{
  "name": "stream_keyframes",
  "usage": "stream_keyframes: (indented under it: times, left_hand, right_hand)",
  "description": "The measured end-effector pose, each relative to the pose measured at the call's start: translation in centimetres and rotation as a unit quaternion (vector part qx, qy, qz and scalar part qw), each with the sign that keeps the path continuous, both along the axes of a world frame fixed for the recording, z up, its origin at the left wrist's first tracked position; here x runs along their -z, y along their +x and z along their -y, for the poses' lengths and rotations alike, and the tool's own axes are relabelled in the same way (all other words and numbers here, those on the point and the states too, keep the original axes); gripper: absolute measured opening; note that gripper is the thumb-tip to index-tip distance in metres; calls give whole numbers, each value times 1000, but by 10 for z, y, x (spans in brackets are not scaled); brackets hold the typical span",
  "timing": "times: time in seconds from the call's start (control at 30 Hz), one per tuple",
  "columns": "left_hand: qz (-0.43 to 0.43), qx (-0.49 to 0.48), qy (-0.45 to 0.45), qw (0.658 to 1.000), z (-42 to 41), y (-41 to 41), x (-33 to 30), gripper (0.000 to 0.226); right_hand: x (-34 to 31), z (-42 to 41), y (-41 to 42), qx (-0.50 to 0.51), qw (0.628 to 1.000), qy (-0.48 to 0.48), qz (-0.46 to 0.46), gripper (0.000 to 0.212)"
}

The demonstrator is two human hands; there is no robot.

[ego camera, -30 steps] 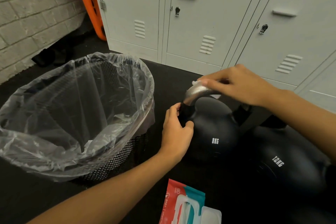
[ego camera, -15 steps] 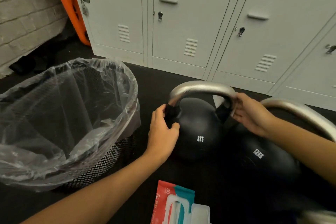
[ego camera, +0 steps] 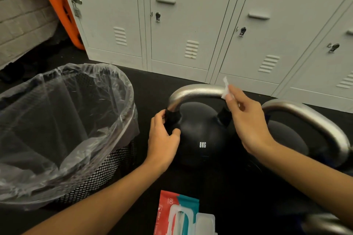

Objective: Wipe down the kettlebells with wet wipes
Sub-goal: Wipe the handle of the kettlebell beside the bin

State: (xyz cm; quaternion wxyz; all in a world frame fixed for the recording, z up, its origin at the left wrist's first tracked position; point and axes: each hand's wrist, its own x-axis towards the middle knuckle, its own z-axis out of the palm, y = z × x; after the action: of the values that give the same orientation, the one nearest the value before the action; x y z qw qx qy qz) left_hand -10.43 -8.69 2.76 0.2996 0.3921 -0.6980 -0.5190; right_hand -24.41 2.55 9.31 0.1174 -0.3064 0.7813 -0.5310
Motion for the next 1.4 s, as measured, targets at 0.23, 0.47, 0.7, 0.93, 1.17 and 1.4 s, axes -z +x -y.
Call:
stream_keyframes:
  times: [0.23, 0.47, 0.7, 0.93, 1.17, 1.4]
  left_hand:
    - [-4, 4, 2, 1000, 2, 1, 1, 53]
    - [-5, -6, 23, 1000, 5, 7, 7, 54]
    - [24, -41, 43, 998, 9, 13, 20, 49]
    - [36, -63, 62, 995, 10, 20, 33, 43]
    - [49, -58, 59, 995, 10, 25, 37, 42]
    - [49, -34, 67, 996, 6, 29, 38, 41]
  right_hand:
    - [0, -1, -16, -118, 932, 76, -334, 40]
    - [3, -7, -61, -190, 843, 69, -499, 37]
    - [0, -5, -65, -249, 833, 94, -484, 42]
    - [-27, 69, -32, -403, 660, 142, -618, 41]
    - [-33, 109, 7, -460, 421, 323, -712, 37]
    - [-7, 118, 24, -416, 290, 399, -764, 30]
